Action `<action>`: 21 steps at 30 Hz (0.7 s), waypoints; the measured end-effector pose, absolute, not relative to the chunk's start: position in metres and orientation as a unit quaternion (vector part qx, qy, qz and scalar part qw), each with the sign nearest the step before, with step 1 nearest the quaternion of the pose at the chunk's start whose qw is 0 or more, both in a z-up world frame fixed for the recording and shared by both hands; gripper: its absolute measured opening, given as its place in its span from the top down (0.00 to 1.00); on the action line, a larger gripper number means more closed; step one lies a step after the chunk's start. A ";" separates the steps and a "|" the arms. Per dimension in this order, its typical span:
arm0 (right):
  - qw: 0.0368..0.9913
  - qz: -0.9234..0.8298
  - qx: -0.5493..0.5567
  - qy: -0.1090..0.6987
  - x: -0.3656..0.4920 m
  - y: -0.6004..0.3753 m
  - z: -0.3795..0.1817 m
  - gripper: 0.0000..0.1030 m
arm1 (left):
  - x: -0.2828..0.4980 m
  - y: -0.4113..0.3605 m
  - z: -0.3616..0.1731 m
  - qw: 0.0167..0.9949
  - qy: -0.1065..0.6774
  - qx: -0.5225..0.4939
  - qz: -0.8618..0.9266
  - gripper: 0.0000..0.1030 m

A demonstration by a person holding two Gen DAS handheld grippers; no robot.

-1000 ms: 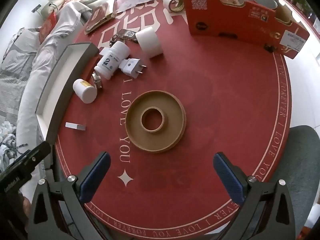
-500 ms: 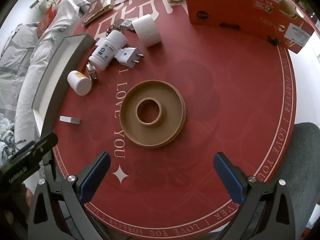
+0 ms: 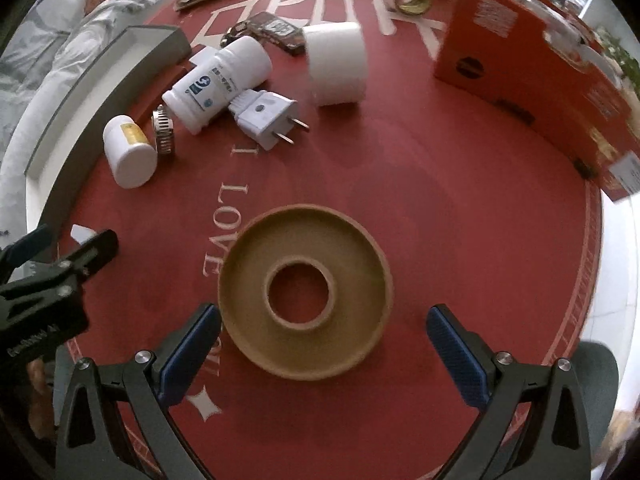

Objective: Organize rigid objects
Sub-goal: 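Move both tools toward the table, left toward the white block, right toward the tan ring tray, then grasp the white block with the left tool while the right tool grasps the tan ring tray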

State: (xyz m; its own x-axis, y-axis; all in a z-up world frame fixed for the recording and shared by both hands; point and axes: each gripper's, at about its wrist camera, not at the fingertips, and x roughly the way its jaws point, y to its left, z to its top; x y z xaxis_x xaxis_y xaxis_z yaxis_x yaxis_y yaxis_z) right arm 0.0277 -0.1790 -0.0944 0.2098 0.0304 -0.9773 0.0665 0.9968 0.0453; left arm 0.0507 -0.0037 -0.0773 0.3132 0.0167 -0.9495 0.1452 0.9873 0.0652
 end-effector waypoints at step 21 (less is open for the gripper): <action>0.787 -0.019 -0.003 0.617 0.027 -0.170 -0.102 0.00 | 0.047 0.003 -0.094 0.809 0.584 0.034 -0.053 0.00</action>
State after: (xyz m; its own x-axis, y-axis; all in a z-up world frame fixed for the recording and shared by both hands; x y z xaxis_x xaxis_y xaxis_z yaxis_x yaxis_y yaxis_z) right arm 0.0271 -0.1703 -0.1017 0.2384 -0.0332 -0.9706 0.0257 0.9993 -0.0279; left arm 0.0466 0.0027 -0.0937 0.3121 -0.0463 -0.9489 0.1262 0.9920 -0.0069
